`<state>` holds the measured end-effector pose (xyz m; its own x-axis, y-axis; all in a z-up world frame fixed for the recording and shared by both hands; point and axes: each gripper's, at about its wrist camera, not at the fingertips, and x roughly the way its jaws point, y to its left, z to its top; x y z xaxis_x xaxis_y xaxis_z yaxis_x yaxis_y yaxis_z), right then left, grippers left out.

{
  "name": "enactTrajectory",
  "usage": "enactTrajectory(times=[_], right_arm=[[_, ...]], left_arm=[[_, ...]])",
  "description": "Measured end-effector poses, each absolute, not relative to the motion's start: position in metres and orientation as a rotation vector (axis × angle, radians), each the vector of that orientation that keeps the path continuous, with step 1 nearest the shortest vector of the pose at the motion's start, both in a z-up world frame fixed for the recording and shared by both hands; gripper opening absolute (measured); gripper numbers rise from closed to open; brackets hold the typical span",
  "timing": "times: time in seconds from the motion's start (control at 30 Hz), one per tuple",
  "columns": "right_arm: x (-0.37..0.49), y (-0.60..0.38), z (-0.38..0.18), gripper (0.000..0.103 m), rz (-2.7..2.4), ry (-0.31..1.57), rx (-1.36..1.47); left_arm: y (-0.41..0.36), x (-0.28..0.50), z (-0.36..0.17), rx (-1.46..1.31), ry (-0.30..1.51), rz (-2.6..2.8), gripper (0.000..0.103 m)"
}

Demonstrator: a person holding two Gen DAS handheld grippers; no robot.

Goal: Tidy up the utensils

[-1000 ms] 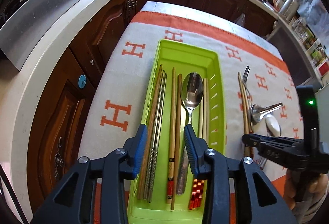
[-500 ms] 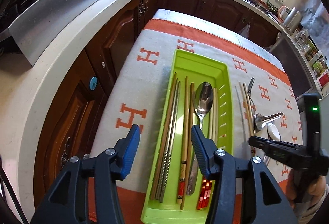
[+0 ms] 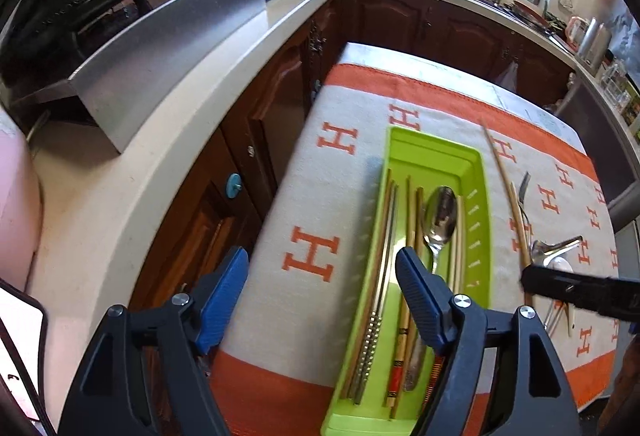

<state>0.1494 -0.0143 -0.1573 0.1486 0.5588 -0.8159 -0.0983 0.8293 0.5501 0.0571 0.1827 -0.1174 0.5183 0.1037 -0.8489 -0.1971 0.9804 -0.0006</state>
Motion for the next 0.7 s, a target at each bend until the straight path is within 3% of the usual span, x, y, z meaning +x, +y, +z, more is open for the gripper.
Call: enactTrajectory(times=[0.3, 0.4, 0.7], right_arm=[[0.163, 0.055, -0.208, 0.010, 0.535, 1.452, 0.340], [0.159, 0.062, -0.210, 0.016, 0.541, 1.443, 0.304], [0.141, 0.011, -0.188, 0.016, 0.515, 1.377, 0.277]], left_arm=[[0.200, 0.051, -0.129, -0.115, 1.048, 0.244, 0.075], [0.203, 0.049, -0.130, -0.127, 1.054, 0.252, 0.075], [0.189, 0.050, -0.126, -0.112, 1.058, 0.228, 0.075]])
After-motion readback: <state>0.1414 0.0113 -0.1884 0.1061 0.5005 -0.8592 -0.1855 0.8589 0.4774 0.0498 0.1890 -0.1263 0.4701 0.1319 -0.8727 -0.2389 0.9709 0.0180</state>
